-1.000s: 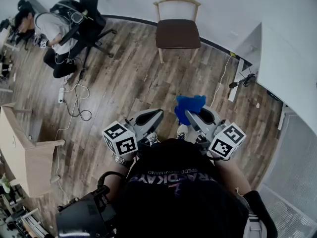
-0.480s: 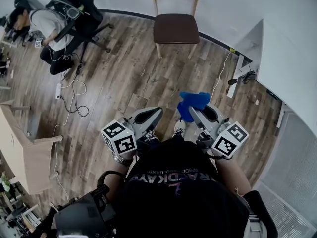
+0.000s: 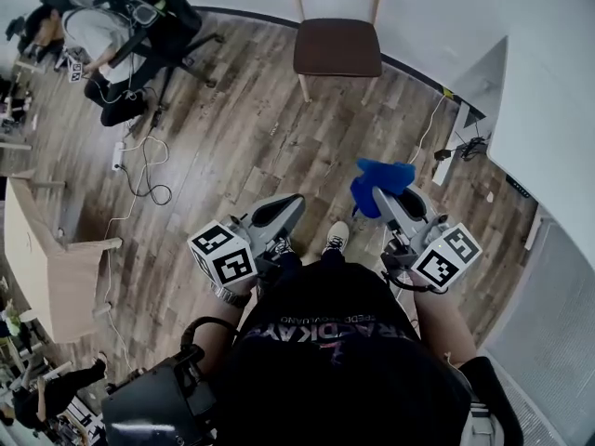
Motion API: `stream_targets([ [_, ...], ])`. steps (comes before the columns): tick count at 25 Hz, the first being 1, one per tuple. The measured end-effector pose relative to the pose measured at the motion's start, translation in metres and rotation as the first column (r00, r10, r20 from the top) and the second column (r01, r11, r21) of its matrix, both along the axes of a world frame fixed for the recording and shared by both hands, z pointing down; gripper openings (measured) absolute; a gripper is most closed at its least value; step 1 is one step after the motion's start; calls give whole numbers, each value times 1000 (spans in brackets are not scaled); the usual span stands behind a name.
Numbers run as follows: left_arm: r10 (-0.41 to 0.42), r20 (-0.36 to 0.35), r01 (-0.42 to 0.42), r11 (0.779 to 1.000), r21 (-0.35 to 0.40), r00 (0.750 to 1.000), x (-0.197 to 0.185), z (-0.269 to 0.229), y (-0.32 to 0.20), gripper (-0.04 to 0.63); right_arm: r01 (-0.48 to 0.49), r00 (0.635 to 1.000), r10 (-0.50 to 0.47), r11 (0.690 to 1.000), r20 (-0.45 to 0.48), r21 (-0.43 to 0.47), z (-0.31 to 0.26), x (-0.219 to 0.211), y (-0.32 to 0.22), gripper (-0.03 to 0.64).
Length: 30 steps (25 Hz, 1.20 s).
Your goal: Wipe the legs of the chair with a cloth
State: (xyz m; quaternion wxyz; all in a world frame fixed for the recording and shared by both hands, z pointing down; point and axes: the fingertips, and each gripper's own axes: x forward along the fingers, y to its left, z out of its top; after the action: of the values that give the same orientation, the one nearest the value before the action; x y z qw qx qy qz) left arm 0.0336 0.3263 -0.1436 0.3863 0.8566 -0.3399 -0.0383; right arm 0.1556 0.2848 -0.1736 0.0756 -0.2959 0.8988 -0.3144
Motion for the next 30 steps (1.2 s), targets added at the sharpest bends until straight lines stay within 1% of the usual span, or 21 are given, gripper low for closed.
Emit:
stream_targets([
  [4,-22,14,22,1000,6,1000,16,-3,-5,5,10,1000,-10,1000,5,6,3,21,-9,86],
  [8,-18,37,17,1000,6,999,26,-7,-6,5,3,1000,-3,1000,19,13,0,32,-15,86],
  [12,-18,34,18,1000,-8,999,32,-7,-11,5,-14,999,13,1000,40,15,0,40,-16,87],
  [15,4,34,-4,1000,-14,999,41,-6,-16,5,-37,998,36,999,51,4,3,48,-17,86],
  [20,52,21,-52,999,-17,998,54,0,-19,5,-76,996,77,997,42,-11,10,59,-15,87],
  [25,69,-2,-69,998,-14,998,48,1,-26,5,-113,993,113,994,24,-11,9,61,-17,86],
  [30,65,-27,-65,998,-7,998,29,2,-41,5,-124,992,124,992,10,-1,5,44,-31,86],
])
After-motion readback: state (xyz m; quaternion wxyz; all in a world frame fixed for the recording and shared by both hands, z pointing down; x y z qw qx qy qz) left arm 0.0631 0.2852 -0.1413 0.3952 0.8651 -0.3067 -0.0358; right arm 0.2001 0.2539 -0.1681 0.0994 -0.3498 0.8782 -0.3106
